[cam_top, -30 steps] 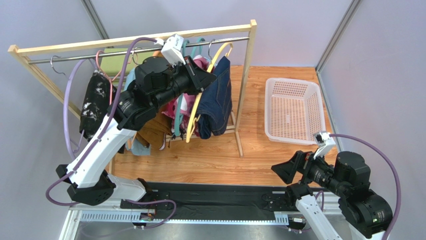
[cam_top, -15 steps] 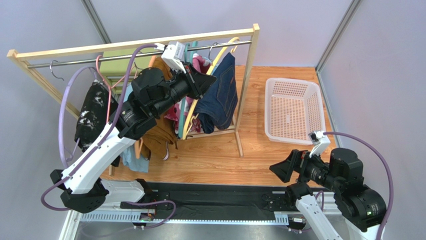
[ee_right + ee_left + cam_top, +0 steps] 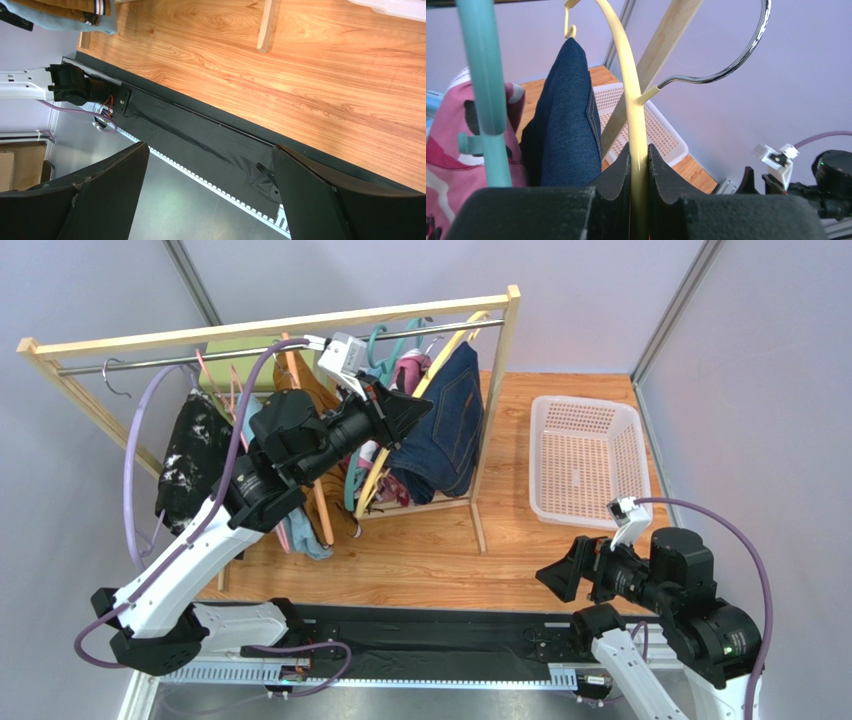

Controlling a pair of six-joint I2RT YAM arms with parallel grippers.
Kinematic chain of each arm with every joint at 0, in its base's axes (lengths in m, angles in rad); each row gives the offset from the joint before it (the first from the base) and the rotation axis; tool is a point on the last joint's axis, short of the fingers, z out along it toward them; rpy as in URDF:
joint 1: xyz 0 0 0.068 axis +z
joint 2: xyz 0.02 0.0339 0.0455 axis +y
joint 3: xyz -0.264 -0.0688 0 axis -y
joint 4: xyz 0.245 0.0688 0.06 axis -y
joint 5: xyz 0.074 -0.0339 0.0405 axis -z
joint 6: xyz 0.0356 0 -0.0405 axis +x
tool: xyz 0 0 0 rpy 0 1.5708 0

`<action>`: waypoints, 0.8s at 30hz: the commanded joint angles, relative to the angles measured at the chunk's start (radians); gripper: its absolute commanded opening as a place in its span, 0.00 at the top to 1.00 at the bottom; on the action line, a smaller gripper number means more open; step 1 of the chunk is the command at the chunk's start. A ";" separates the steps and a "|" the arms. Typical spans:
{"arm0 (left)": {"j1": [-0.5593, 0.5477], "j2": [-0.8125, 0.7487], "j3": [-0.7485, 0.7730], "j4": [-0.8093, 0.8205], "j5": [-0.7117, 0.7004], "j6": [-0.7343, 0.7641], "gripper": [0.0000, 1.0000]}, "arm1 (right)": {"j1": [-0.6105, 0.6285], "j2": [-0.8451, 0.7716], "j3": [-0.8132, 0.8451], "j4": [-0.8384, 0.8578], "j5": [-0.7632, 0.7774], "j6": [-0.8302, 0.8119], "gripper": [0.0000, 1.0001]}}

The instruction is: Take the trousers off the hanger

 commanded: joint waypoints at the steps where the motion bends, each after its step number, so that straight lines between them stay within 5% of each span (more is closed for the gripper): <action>1: -0.004 -0.107 0.029 0.124 -0.005 -0.016 1.00 | 0.002 0.036 -0.002 0.064 -0.014 -0.055 0.00; 8: -0.004 -0.167 0.070 -0.060 0.095 -0.227 1.00 | 0.009 0.083 -0.001 0.067 -0.052 -0.136 0.03; 18: -0.004 -0.377 -0.068 -0.140 0.033 -0.524 1.00 | 0.034 0.249 0.047 0.165 -0.059 -0.110 0.07; 24: -0.004 -0.402 -0.076 -0.210 -0.040 -0.580 1.00 | 0.399 0.361 0.079 0.315 0.186 0.058 0.07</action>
